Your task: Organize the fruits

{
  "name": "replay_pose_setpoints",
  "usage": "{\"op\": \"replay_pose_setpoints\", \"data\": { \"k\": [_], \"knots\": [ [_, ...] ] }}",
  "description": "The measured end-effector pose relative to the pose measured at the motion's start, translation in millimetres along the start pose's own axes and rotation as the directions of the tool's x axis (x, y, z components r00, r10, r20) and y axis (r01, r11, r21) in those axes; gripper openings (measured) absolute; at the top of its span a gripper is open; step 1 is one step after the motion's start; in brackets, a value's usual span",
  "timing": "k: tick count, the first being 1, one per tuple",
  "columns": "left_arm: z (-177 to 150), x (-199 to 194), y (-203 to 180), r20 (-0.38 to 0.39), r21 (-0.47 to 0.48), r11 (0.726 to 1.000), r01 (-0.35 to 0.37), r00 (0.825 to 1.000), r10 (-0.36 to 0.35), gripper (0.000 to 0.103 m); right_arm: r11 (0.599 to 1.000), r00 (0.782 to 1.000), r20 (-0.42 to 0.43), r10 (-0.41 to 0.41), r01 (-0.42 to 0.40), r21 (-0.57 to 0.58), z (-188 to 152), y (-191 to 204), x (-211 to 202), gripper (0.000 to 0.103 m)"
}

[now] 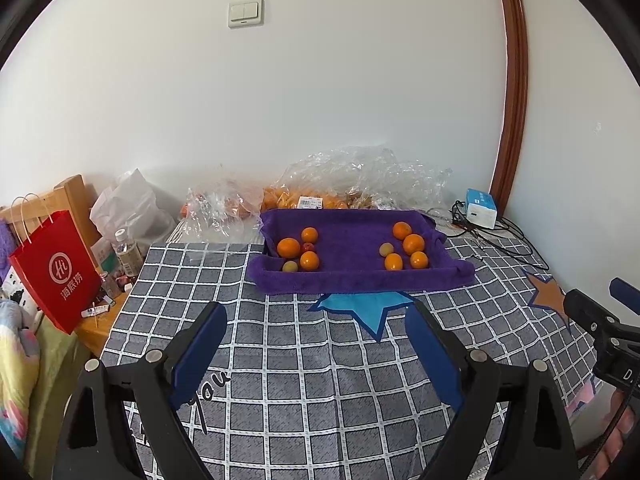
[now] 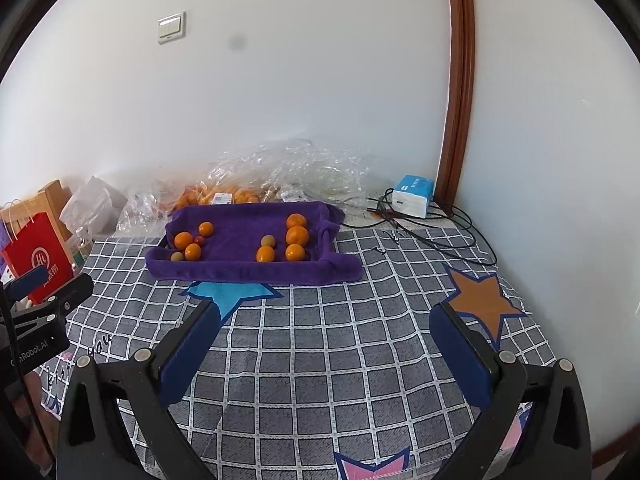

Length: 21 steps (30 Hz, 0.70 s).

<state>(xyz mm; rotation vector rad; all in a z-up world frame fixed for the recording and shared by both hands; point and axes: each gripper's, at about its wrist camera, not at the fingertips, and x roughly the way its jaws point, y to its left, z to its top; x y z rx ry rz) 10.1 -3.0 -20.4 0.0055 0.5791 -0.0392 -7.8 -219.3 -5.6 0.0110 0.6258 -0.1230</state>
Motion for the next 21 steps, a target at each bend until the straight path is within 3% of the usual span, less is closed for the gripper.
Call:
{"op": "replay_pose_setpoints", "data": {
  "k": [21],
  "knots": [
    [-0.8, -1.6, -3.4, -0.004, 0.01, 1.0, 0.001, 1.0, -0.001, 0.091, 1.0, 1.0, 0.002, -0.005, 0.005, -0.006, -3.0, 2.9, -1.8, 0.103]
  ]
}}
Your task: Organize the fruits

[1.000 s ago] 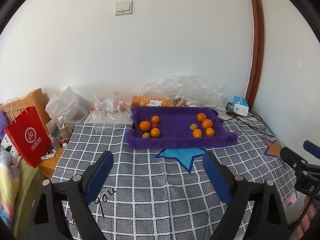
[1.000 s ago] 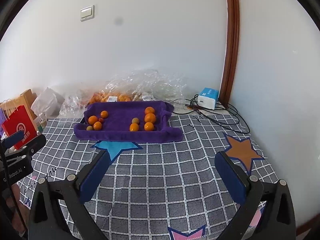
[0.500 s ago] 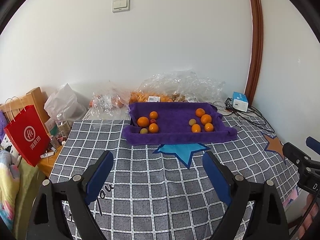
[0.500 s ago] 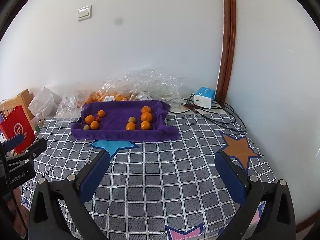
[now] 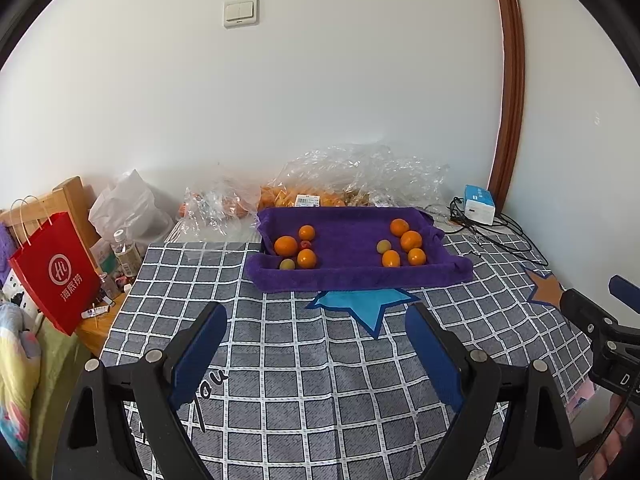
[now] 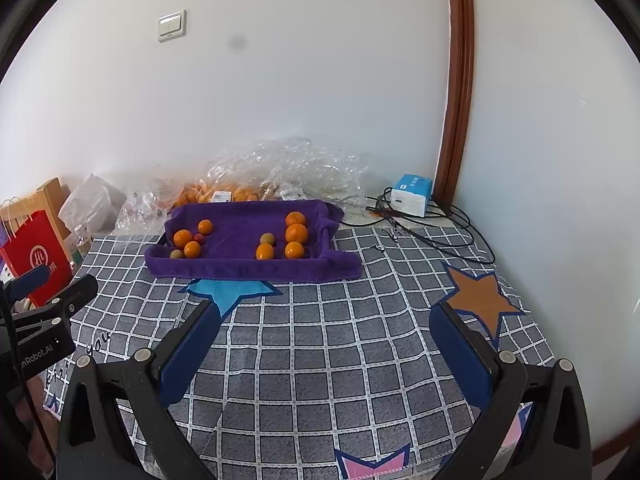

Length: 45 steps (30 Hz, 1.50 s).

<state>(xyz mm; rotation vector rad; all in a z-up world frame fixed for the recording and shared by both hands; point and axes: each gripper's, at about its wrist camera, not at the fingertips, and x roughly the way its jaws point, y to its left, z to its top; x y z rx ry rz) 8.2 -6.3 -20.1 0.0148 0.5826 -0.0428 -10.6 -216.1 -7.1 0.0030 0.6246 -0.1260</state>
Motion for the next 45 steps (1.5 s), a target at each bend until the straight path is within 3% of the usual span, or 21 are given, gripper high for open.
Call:
{"op": "replay_pose_setpoints", "data": {
  "k": [45],
  "knots": [
    [4.4, -3.4, 2.0, 0.006, -0.027, 1.0, 0.009, 1.0, -0.008, 0.091, 1.0, 1.0, 0.018, -0.013, 0.013, 0.0, 1.5, -1.1, -6.8, 0.103]
  ]
}}
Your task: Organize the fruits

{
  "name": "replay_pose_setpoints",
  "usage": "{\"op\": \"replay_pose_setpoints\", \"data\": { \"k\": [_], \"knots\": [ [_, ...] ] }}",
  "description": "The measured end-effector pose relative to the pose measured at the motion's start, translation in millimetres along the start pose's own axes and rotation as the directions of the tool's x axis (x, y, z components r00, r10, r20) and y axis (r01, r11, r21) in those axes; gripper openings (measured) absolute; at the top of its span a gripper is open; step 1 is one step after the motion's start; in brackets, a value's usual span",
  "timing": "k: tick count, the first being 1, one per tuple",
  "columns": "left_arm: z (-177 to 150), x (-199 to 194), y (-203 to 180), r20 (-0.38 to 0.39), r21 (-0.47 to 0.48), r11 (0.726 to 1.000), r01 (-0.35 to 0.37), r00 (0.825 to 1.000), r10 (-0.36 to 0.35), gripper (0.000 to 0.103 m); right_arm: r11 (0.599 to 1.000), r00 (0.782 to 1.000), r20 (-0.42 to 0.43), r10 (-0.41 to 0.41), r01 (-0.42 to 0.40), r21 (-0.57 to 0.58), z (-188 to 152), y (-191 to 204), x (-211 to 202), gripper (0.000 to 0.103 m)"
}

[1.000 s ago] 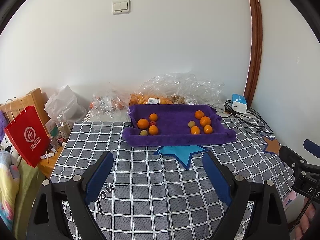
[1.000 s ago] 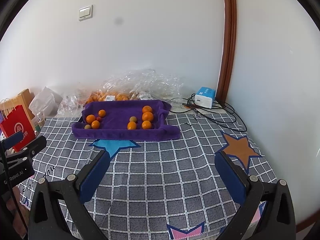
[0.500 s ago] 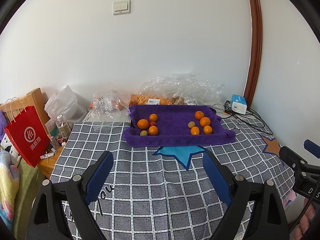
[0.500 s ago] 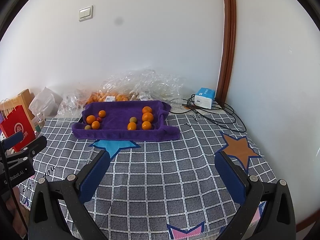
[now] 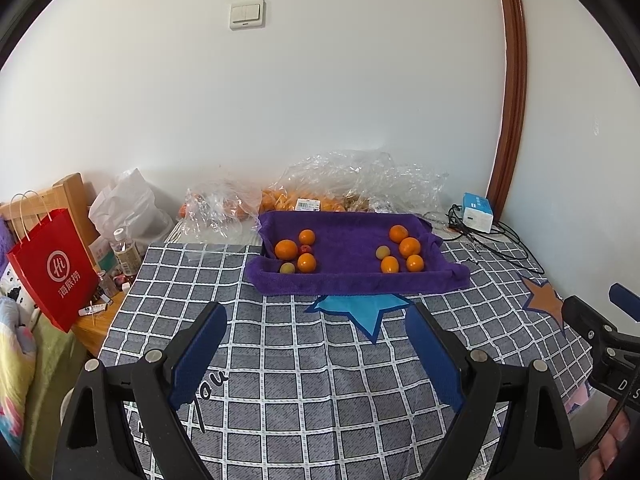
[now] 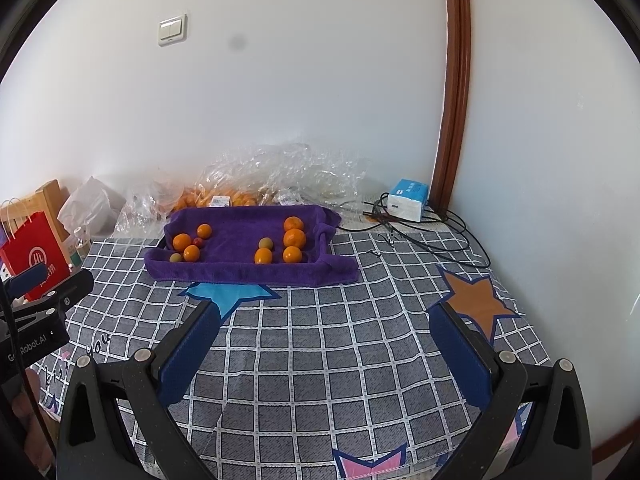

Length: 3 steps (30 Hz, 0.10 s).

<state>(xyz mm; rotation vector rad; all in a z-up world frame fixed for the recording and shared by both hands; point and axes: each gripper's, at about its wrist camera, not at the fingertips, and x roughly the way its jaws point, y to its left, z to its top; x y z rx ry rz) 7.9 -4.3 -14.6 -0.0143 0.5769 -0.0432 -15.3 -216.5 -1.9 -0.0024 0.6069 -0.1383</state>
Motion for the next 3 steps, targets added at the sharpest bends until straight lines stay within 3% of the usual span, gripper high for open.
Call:
{"op": "replay_pose_setpoints", "data": {
  "k": [3],
  "knots": [
    [0.7, 3.2, 1.1, -0.004, -0.009, 1.0, 0.006, 1.0, -0.006, 0.091, 1.0, 1.0, 0.0, 0.005, -0.005, 0.001, 0.0, -0.2, 0.4, 0.103]
  ]
}}
